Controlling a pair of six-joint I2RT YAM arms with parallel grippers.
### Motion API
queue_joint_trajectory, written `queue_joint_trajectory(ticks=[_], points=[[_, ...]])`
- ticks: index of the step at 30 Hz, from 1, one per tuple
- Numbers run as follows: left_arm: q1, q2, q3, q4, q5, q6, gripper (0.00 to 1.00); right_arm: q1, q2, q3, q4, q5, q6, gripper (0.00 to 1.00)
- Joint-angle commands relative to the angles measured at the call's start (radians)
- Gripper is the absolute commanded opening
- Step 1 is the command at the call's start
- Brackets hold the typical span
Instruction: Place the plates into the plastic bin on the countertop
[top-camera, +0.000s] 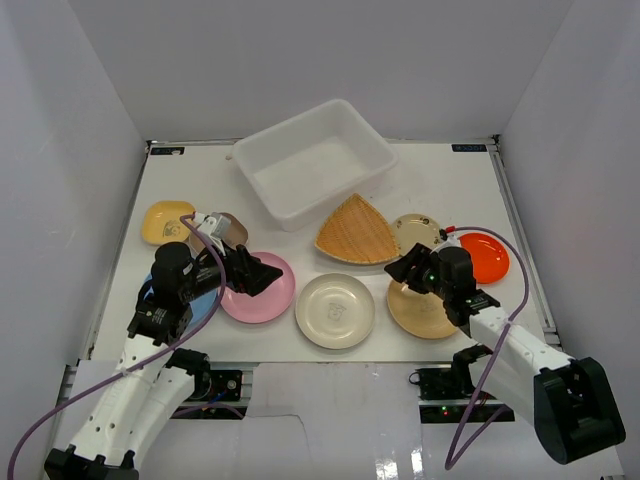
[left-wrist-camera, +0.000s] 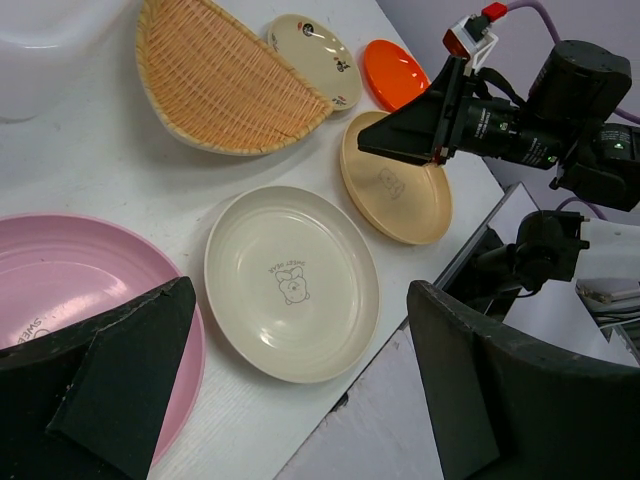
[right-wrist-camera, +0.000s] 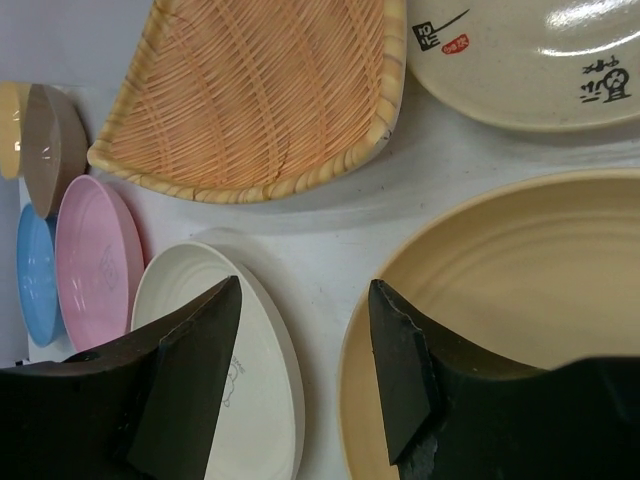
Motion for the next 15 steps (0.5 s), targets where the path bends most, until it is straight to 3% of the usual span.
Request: queue_joint_trajectory(ticks=[1,15], points=[[-0.004,-0.007,0.024,-0.002,0.003,0.011,0.98,0.023,0.041,0.002,0.115,0.055,0.044,0.60],[-0.004,-0.004,0.024,-0.002,0.011,0.009,0.98,0.030,0.216,-0.004,0.296,0.161,0.162,0.54]])
